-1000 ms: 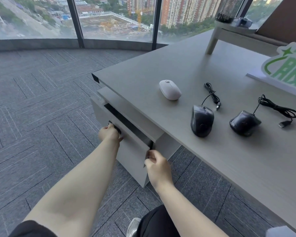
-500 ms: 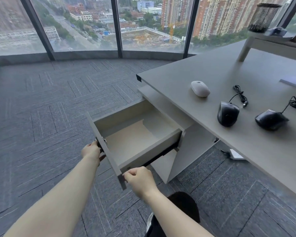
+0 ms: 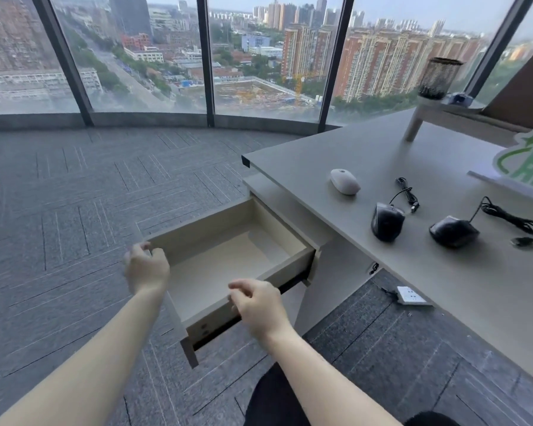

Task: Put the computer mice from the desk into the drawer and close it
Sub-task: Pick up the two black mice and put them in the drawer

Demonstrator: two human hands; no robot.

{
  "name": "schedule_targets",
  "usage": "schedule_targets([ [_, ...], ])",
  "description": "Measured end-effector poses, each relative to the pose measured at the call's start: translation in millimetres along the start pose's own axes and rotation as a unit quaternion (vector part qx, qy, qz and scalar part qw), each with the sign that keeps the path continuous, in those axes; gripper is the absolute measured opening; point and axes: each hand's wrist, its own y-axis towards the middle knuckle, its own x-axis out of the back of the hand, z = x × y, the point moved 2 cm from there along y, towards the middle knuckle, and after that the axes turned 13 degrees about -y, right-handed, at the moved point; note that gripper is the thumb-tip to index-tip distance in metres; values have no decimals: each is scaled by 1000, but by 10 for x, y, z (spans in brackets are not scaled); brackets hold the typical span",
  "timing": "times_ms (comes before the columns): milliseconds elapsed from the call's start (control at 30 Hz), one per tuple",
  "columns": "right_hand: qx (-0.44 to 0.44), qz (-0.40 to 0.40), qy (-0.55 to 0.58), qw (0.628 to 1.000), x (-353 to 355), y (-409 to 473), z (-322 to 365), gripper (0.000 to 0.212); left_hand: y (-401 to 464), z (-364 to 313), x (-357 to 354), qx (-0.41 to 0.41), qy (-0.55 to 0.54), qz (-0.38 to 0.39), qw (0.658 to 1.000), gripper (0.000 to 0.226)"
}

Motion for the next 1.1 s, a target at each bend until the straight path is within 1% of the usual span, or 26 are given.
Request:
schedule_targets([
  [67, 14, -128, 3, 992, 595, 71, -39, 29, -385, -462, -294, -110, -38, 84, 990, 32],
  [133, 14, -263, -28, 964, 1216, 120, -164, 28, -834, -875, -690, -169, -73, 189, 965, 27],
  [200, -10, -380, -77, 922, 1789, 128, -349, 31, -1318, -1217, -1109, -213, -81, 283, 932, 26],
  [267, -64, -462, -162, 870, 2284, 120, -580, 37, -1776, -1452, -1505, -235, -73, 361, 900, 32],
  [300, -97, -473, -209, 851, 2497, 131, -712, 41, -1974, -1547, -1688, -247, -60, 388, 886, 37],
  [333, -133, -460, -249, 842, 2675, 145, -845, 46, -2148, -1623, -1859, -266, -44, 403, 875, 44],
  [433, -246, -343, -313, 851, 3016, 225, -1223, 55, -2531, -1767, -2304, -311, 42, 424, 849, 62],
  [467, -272, -307, -316, 856, 3076, 250, -1315, 56, -2611, -1783, -2433, -319, 73, 423, 845, 69],
  [533, -295, -269, -319, 860, 3147, 294, -1424, 59, -2719, -1769, -2661, -325, 145, 408, 841, 77],
  [600, -292, -266, -339, 854, 3184, 343, -1466, 61, -2771, -1722, -2823, -341, 204, 374, 838, 74],
  [667, -281, -271, -365, 845, 3216, 356, -1449, 56, -2789, -1691, -2894, -363, 229, 342, 836, 61],
  [700, -278, -270, -367, 846, 3236, 347, -1437, 49, -2788, -1681, -2904, -368, 227, 335, 837, 56],
  [767, -277, -262, -345, 858, 3275, 309, -1426, 39, -2775, -1692, -2858, -356, 193, 339, 849, 53],
  [833, -255, -273, -297, 879, 3300, 233, -1390, 32, -2747, -1777, -2720, -338, 114, 345, 868, 54],
  [867, -226, -295, -271, 888, 3310, 185, -1331, 29, -2723, -1856, -2621, -338, 66, 345, 873, 53],
  [933, -133, -365, -212, 897, 3290, 90, -1090, 28, -2653, -2058, -2368, -354, -17, 337, 872, 53],
  [967, -84, -398, -180, 895, 3261, 33, -897, 30, -2607, -2166, -2220, -366, -44, 330, 869, 53],
  [1033, 3, -442, -118, 889, 3173, -80, -453, 40, -2501, -2378, -1883, -389, -85, 306, 865, 53],
  [1100, 57, -447, -64, 890, 3057, -165, -26, 52, -2376, -2558, -1525, -404, -119, 274, 865, 52],
])
